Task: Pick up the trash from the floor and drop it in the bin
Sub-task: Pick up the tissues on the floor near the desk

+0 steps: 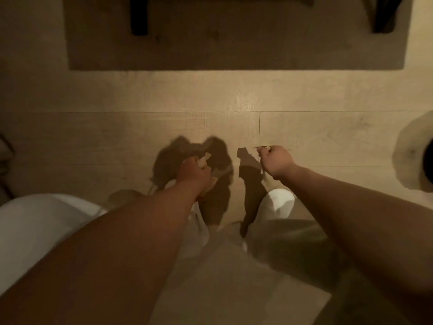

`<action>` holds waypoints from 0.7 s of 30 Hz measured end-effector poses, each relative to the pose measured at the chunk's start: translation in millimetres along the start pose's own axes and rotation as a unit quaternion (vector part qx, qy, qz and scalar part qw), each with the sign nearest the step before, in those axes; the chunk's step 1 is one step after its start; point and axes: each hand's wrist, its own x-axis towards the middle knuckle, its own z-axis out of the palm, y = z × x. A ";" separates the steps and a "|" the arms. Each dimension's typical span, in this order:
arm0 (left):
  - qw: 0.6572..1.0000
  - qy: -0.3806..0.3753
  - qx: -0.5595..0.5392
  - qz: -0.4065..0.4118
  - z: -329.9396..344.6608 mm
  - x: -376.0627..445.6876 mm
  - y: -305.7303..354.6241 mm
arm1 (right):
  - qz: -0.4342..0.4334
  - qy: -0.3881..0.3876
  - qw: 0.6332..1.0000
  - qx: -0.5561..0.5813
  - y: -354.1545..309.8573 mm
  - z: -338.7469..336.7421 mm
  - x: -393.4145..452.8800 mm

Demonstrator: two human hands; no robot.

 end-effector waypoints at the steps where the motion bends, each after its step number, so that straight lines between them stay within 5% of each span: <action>1: 1.000 -0.009 0.006 0.001 -11.6 -22.5 5.2 | -0.005 -0.011 1.000 0.012 -4.5 -7.8 -23.6; 12: 0.997 -0.051 -0.049 -0.009 -164.6 -281.5 59.3 | 0.016 -0.028 0.999 0.037 -70.1 -128.6 -287.7; 21: 0.990 -0.133 -0.033 0.022 -200.0 -336.1 72.6 | 0.022 0.034 0.981 0.189 -79.4 -156.3 -406.2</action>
